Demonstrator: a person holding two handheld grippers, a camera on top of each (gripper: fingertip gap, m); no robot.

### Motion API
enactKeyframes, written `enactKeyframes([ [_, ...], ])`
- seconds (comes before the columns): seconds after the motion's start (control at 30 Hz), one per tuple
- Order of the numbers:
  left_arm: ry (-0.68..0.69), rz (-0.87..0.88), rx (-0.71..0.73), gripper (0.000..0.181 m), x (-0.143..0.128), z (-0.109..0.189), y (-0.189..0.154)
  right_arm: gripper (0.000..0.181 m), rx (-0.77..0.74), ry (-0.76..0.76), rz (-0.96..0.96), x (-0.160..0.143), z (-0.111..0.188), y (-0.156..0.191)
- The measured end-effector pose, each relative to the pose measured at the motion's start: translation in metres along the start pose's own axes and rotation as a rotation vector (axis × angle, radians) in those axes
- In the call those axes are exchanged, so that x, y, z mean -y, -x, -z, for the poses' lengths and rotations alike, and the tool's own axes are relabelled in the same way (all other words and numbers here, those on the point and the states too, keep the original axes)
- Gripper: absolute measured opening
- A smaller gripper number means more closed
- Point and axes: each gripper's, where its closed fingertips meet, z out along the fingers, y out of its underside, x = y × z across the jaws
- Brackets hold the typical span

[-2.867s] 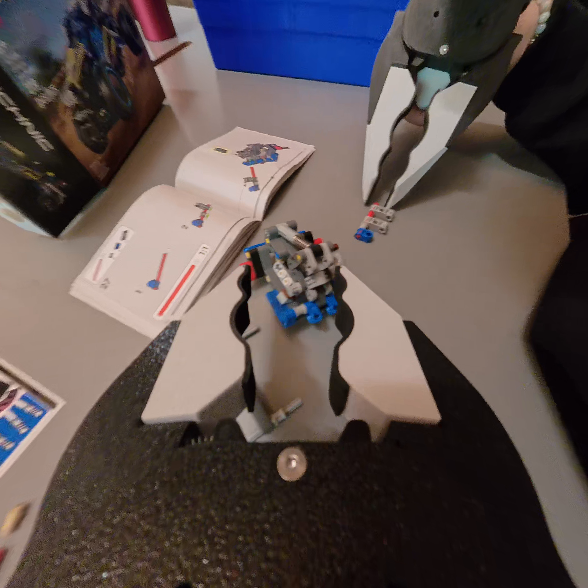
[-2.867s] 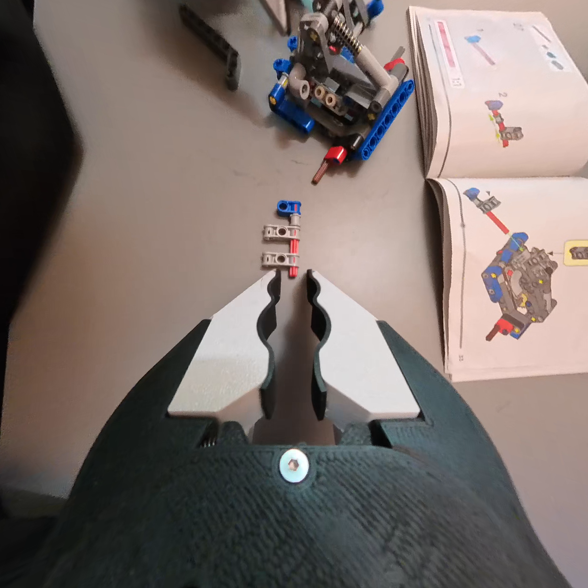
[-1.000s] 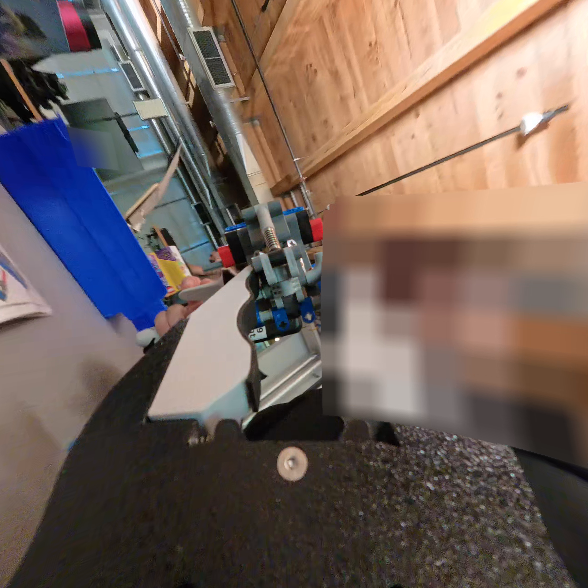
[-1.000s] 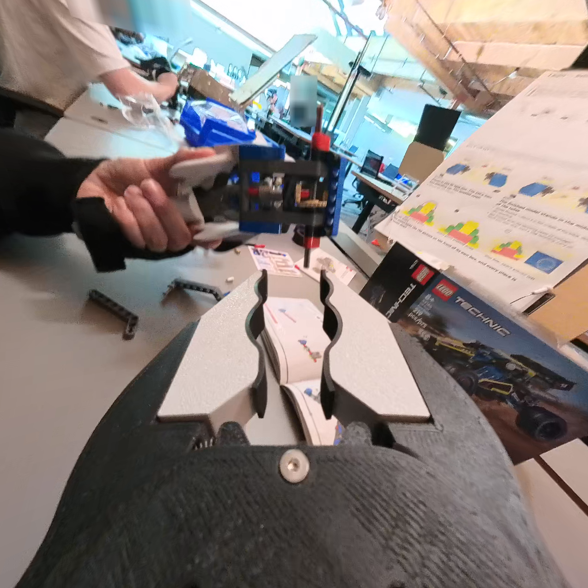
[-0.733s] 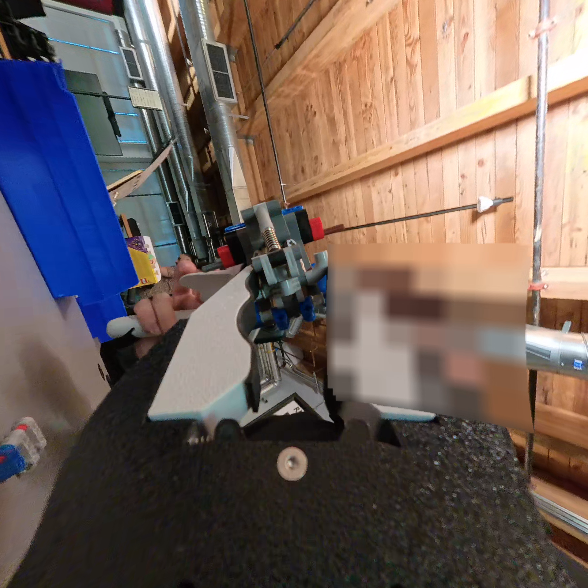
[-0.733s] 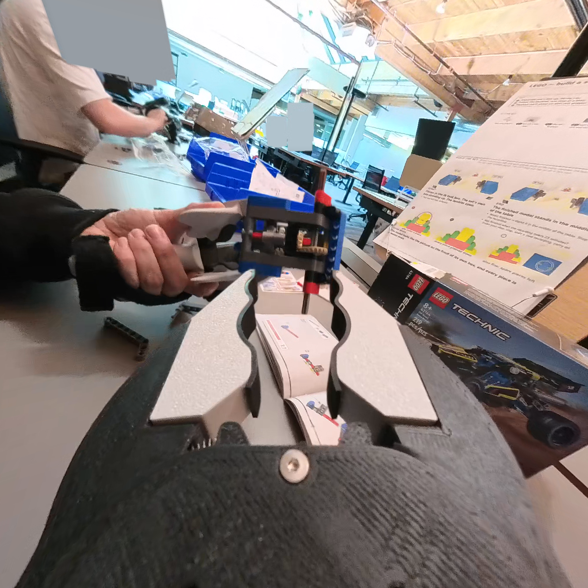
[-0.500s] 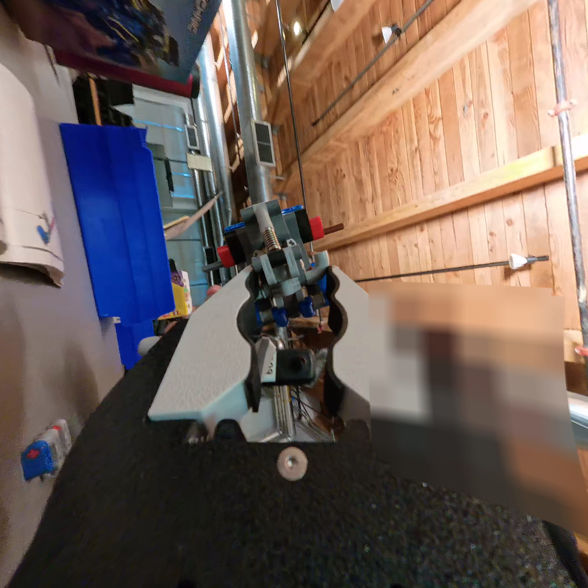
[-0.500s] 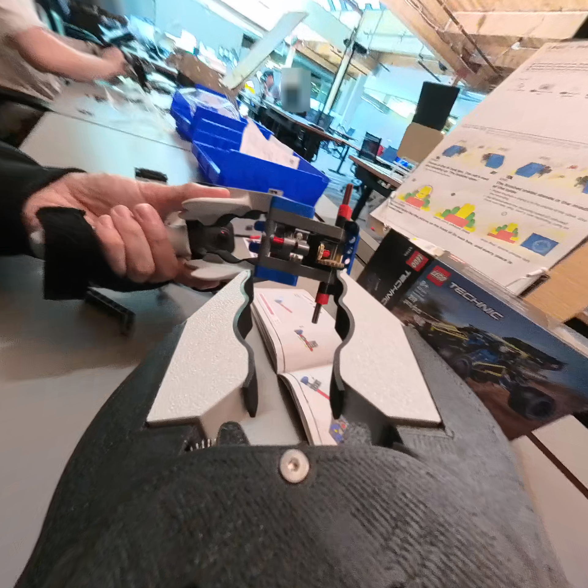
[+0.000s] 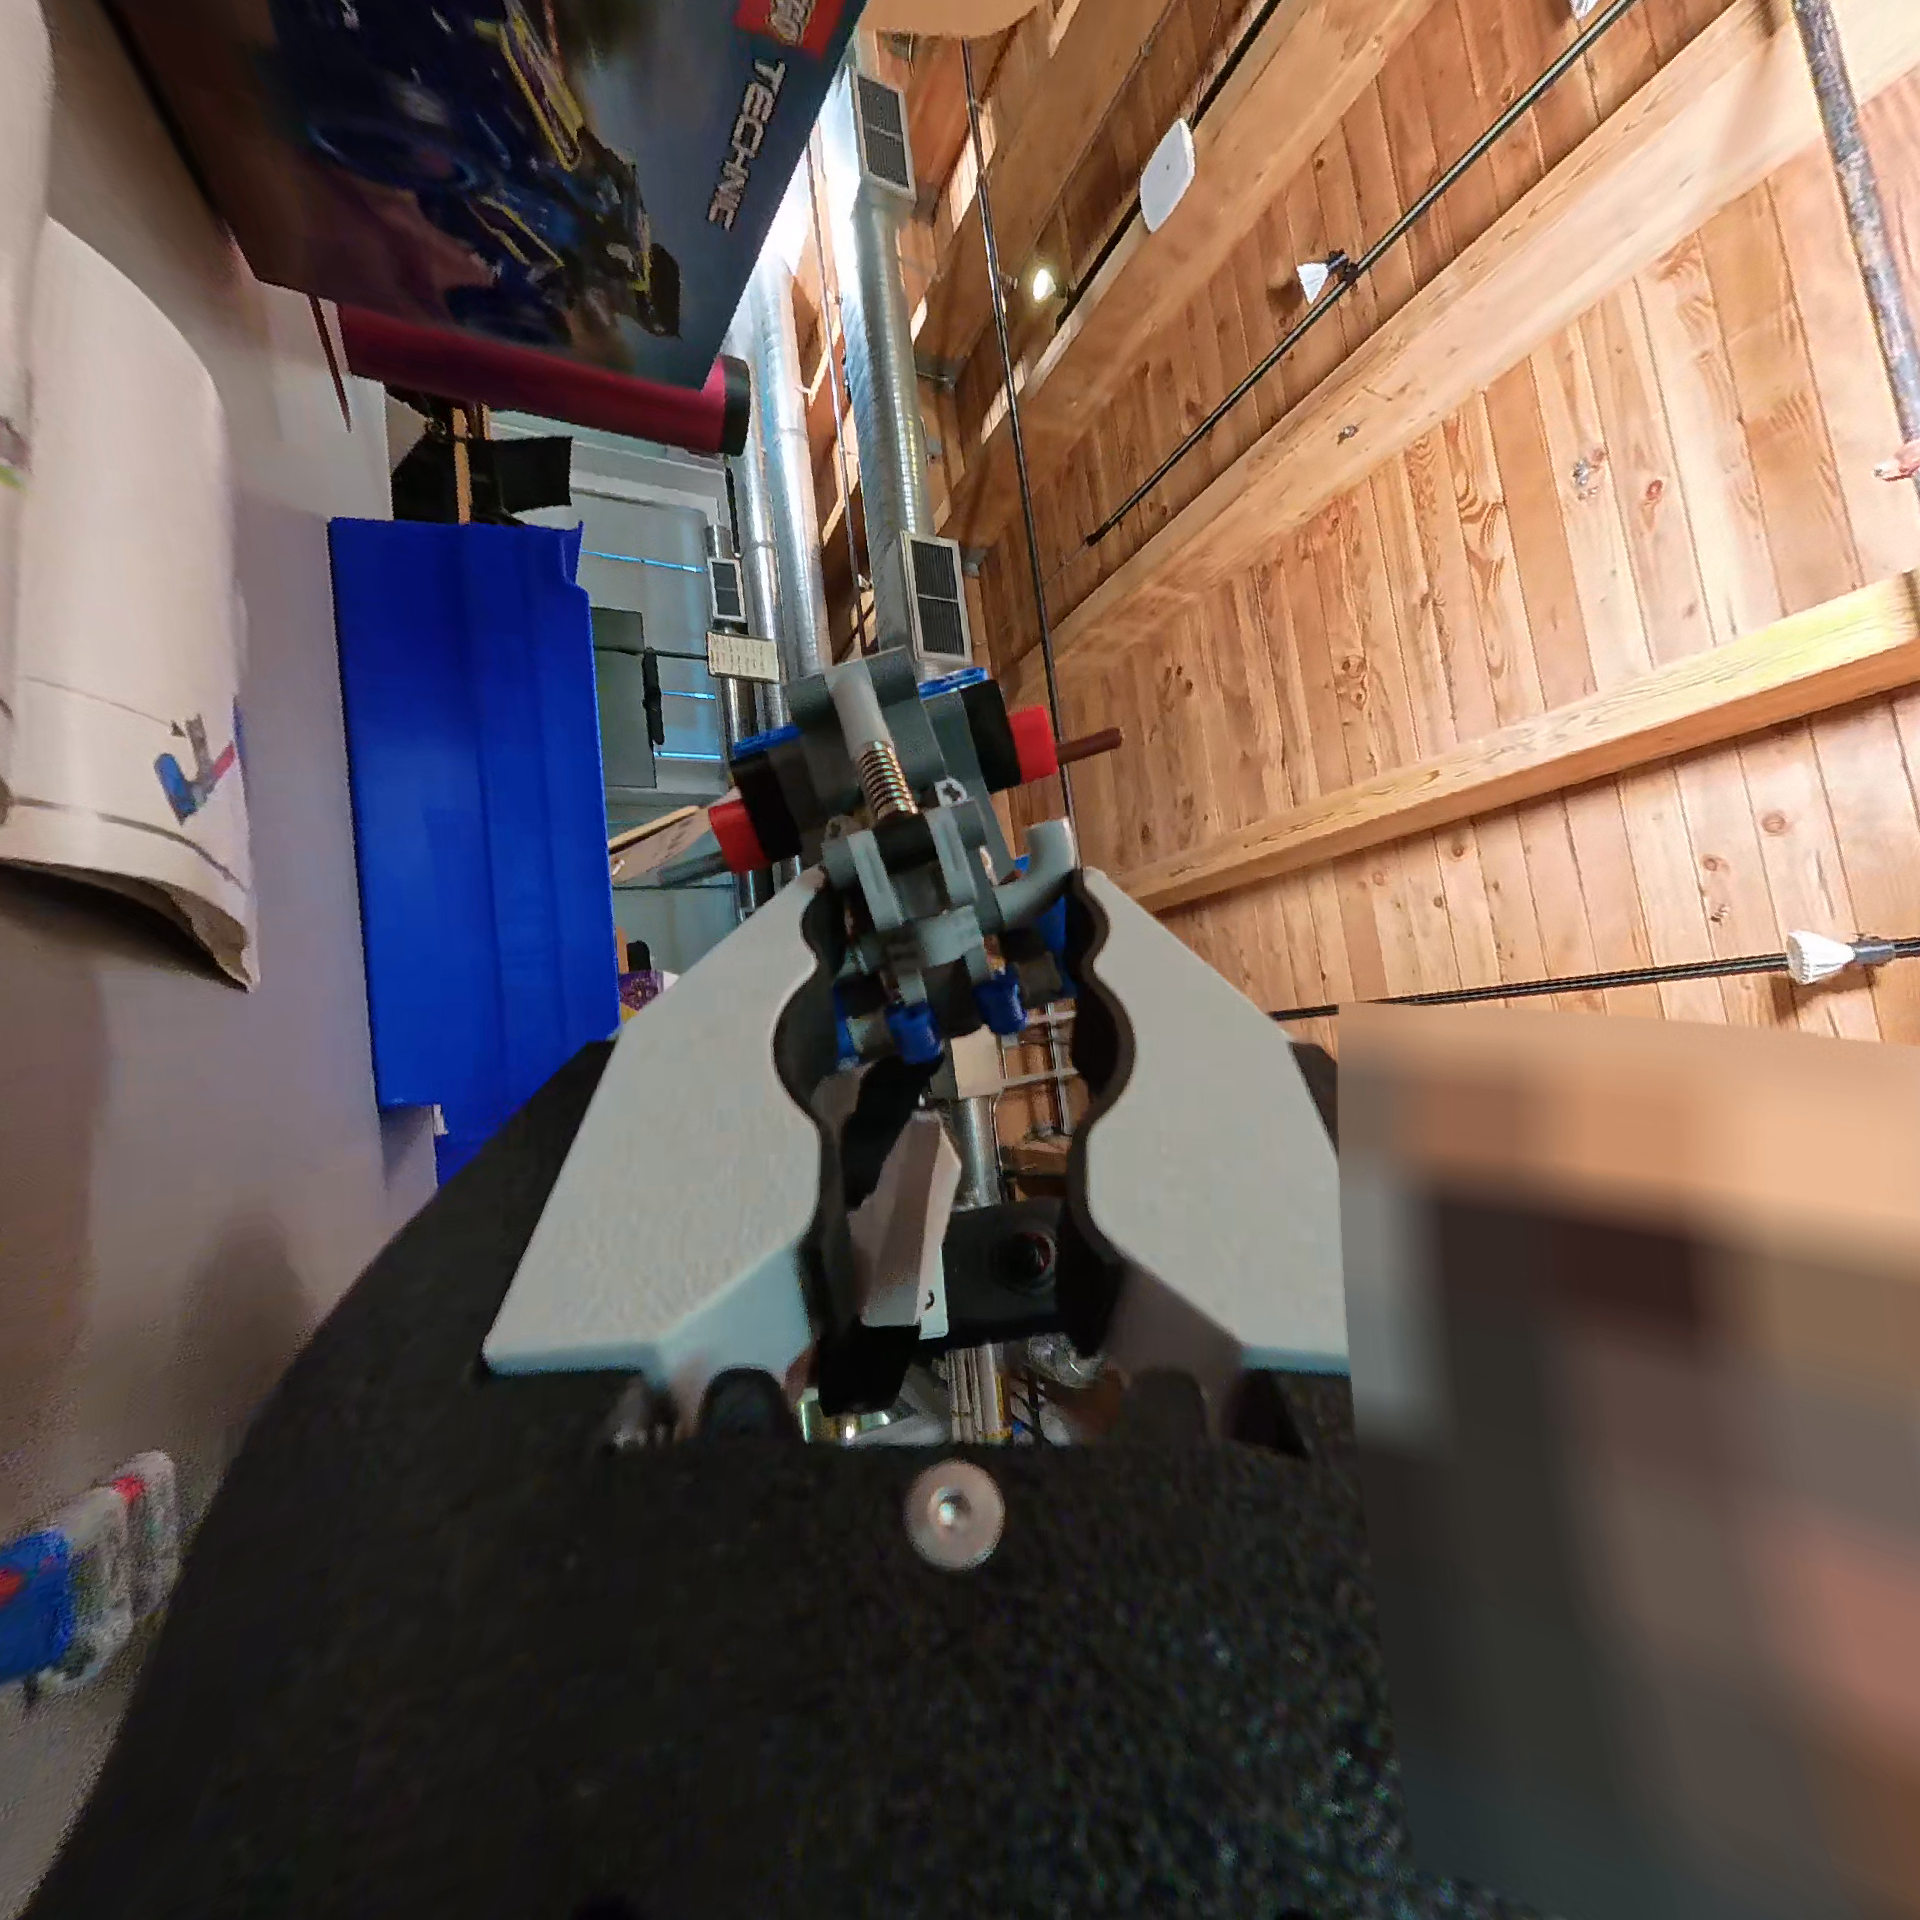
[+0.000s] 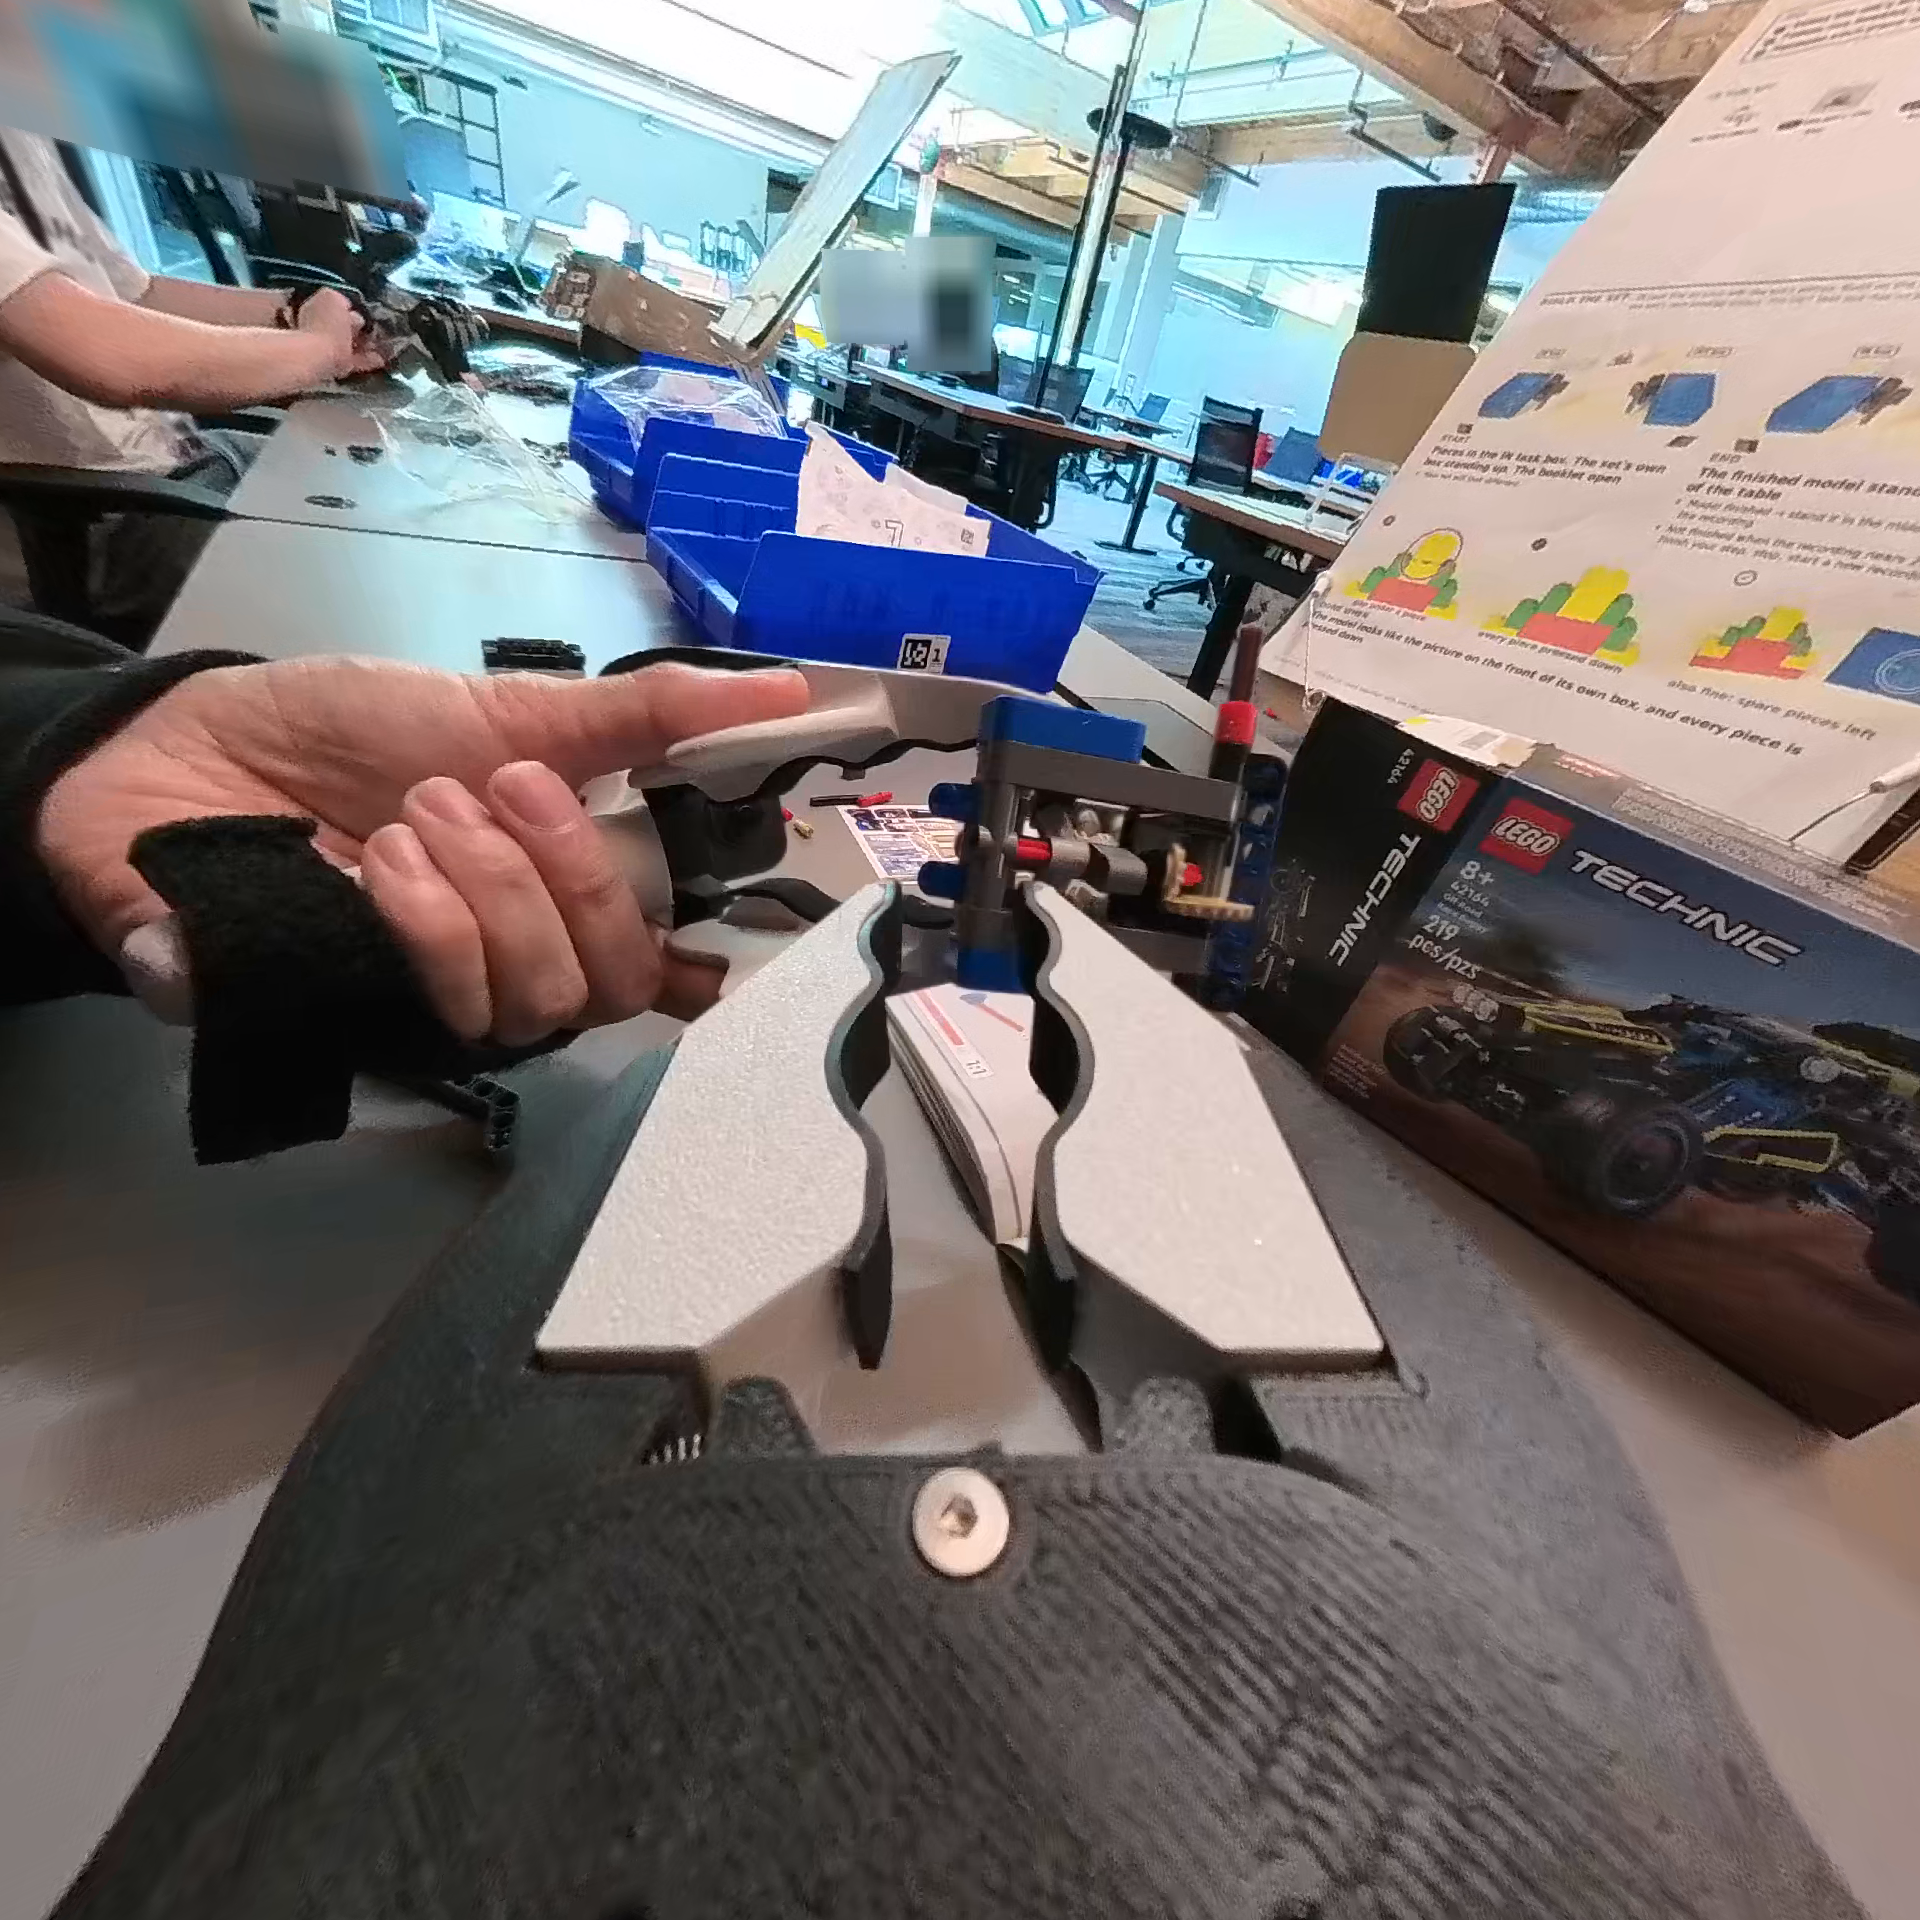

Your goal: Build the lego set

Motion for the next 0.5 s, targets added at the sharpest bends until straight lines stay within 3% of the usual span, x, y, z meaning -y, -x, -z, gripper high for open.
enactKeyframes([
  [0.33,0.074,0.051,-0.055,0.039,-0.009,-0.002,-0.001,0.007,-0.031,-0.02,-0.038,0.003,0.0,-0.003],
  [0.5,0.15,0.03,-0.143,0.04,-0.016,-0.001,-0.012,0.006,-0.036,-0.05,0.057,0.011,0.001,0.002],
])
